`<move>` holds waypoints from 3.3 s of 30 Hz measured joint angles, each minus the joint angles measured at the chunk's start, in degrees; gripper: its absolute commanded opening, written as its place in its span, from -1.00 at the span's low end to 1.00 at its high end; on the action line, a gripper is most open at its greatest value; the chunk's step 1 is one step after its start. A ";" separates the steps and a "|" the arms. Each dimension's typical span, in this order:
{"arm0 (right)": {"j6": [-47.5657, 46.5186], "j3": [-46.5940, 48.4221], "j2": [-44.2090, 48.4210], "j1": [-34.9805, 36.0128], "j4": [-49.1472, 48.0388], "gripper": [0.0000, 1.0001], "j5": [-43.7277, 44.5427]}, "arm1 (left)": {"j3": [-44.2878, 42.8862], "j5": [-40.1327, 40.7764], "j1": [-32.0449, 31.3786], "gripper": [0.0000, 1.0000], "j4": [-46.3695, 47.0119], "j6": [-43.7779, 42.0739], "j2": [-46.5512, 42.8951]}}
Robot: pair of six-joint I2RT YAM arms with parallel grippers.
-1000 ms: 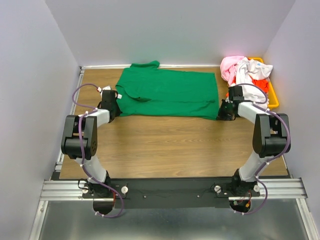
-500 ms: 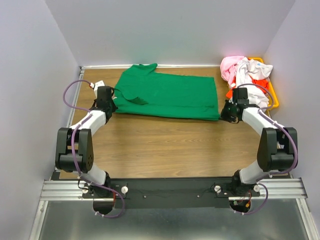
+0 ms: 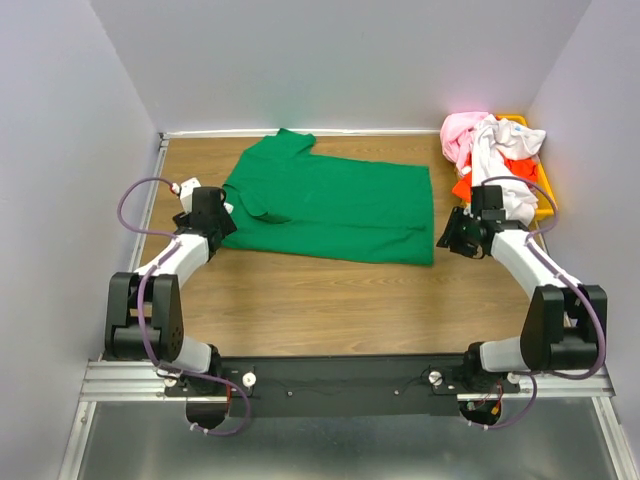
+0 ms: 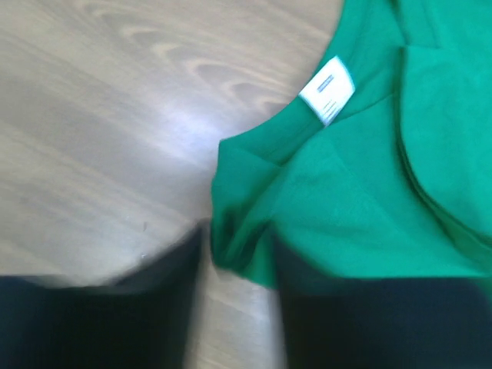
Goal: Fold and stack the t-shirts
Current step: Fold the tshirt
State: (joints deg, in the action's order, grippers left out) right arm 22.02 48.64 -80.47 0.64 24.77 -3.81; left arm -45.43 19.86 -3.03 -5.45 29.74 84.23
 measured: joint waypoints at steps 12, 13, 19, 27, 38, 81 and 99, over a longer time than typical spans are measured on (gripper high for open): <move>-1.77 2.86 5.05 0.04 2.19 0.26 -1.03 | 2.34 5.75 -2.32 0.87 -1.01 0.72 -8.55; -1.84 2.86 5.05 0.13 2.08 0.26 -1.81 | 2.80 5.33 -2.95 0.85 -0.68 0.57 -9.35; -1.64 2.84 3.56 2.58 -1.01 0.26 -5.86 | 4.55 -1.79 -9.77 0.77 3.52 0.44 -11.89; -1.05 2.84 -4.33 9.20 -4.17 0.26 -6.60 | 3.78 -9.40 -14.73 0.78 7.87 0.96 -3.78; -1.07 2.86 -5.95 10.93 -5.92 0.27 -6.62 | -2.56 -12.52 -15.04 0.79 11.74 0.50 6.82; -1.05 3.06 -10.82 11.04 -8.94 0.26 -9.84 | -21.59 -0.63 -17.97 0.74 5.60 -6.40 22.40; -1.05 3.06 -10.82 11.37 -10.16 0.26 -10.88 | -31.06 2.71 -17.97 0.30 0.70 -9.16 30.80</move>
State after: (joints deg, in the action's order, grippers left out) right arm 20.97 51.70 -91.29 12.01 14.61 -14.70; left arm -76.49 22.57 -20.99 -4.75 20.58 115.02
